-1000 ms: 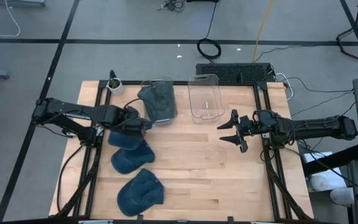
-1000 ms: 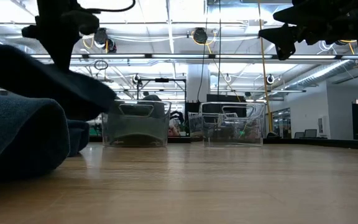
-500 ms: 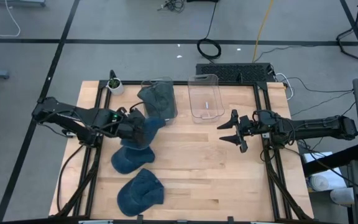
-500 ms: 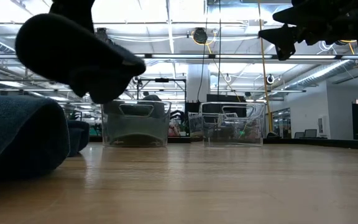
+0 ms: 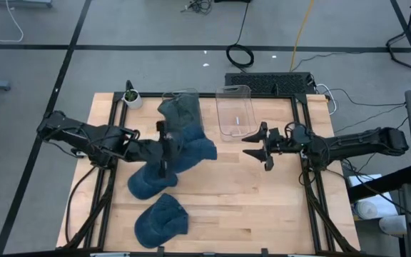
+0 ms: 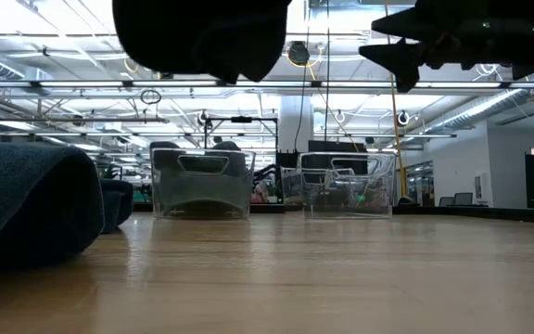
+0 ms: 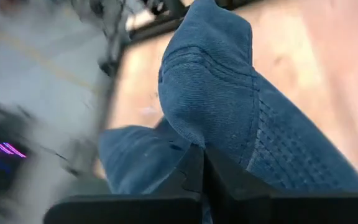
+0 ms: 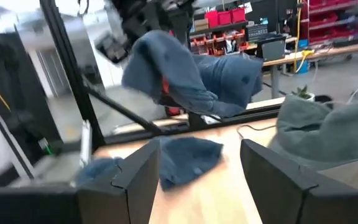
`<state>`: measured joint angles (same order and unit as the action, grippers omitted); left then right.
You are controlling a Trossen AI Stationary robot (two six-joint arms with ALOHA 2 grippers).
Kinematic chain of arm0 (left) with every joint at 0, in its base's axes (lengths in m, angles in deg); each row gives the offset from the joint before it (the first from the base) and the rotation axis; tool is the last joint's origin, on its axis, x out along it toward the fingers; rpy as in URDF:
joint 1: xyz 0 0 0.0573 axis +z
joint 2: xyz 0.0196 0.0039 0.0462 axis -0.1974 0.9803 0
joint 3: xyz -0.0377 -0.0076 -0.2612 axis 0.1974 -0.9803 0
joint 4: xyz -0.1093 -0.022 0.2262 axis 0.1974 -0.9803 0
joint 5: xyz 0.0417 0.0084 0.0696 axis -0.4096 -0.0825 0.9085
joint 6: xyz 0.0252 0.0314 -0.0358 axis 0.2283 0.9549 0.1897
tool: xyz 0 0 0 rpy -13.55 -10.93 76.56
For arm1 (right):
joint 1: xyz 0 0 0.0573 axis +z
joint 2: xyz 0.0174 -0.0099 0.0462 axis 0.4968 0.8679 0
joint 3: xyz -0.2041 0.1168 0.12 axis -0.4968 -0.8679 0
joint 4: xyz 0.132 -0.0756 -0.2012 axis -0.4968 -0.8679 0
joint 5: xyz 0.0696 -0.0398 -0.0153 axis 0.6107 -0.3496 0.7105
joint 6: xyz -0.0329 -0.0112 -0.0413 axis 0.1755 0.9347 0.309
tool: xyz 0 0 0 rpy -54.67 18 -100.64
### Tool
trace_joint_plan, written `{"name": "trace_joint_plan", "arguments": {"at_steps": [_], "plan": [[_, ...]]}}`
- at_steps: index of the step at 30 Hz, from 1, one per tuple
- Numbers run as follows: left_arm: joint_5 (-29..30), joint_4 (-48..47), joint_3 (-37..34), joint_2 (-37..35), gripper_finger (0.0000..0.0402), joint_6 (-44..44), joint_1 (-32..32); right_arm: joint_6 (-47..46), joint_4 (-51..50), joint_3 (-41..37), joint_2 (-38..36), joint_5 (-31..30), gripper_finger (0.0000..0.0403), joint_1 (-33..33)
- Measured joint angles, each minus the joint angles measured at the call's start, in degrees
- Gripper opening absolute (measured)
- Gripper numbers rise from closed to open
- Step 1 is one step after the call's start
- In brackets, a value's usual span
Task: Pick & Place hat
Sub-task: Put the top blue cap into the right transparent bin
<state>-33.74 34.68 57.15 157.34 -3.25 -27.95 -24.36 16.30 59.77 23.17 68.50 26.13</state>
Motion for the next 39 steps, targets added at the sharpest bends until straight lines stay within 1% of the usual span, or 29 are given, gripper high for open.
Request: {"name": "trace_joint_plan", "arguments": {"at_steps": [3, 6, 11, 13, 18, 20, 24, 28, 33, 35, 39], "plan": [[4.16, 0.40, 0.00, 0.02, 0.0001, 15.75, -0.74, -6.34, 5.53, 0.00, 3.59, 0.03, 0.0210, -0.61], [5.79, 2.46, 0.00, 0.02, 0.0005, 28.05, -0.78, -13.32, 9.46, 0.00, 6.61, 0.01, 0.0210, -2.44], [5.77, 7.93, 0.00, 0.04, 0.0002, 41.61, -0.72, -25.08, 14.31, 0.00, 10.94, 0.40, 0.0210, -6.42], [5.09, 9.79, 0.00, 0.04, 0.0005, 45.49, -0.52, -28.21, 17.67, 0.00, 12.92, 2.28, 0.0210, -8.14], [1.40, 11.19, -0.02, 0.07, 0.0003, 49.64, 1.44, -35.35, 26.85, 2.04, 18.53, 8.84, 0.0210, -10.27], [0.72, 11.59, -0.02, 0.07, 0.0005, 50.06, 2.48, -35.94, 27.58, 4.18, 20.95, 9.51, 0.0213, -10.12], [0.69, 11.90, -0.02, 0.07, 0.0004, 52.72, 4.14, -36.73, 27.59, 8.47, 25.48, 13.24, 0.0224, -9.74], [-1.38, 12.23, -0.02, 0.07, 0.0006, 53.43, 5.47, -37.48, 27.53, 11.37, 29.44, 13.45, 0.0232, -9.32], [-3.87, 13.10, -0.04, 0.07, 0.0003, 55.56, 5.69, -38.58, 28.51, 14.21, 33.74, 13.52, 0.0233, -9.38], [-5.24, 13.39, -0.04, 0.07, 0.0006, 55.93, 5.67, -39.01, 30.58, 15.53, 35.35, 13.60, 0.0233, -9.38], [-5.52, 13.29, -0.04, 0.07, 0.0004, 56.12, 5.64, -39.54, 34.42, 17.44, 36.47, 14.13, 0.0233, -9.08]]}}
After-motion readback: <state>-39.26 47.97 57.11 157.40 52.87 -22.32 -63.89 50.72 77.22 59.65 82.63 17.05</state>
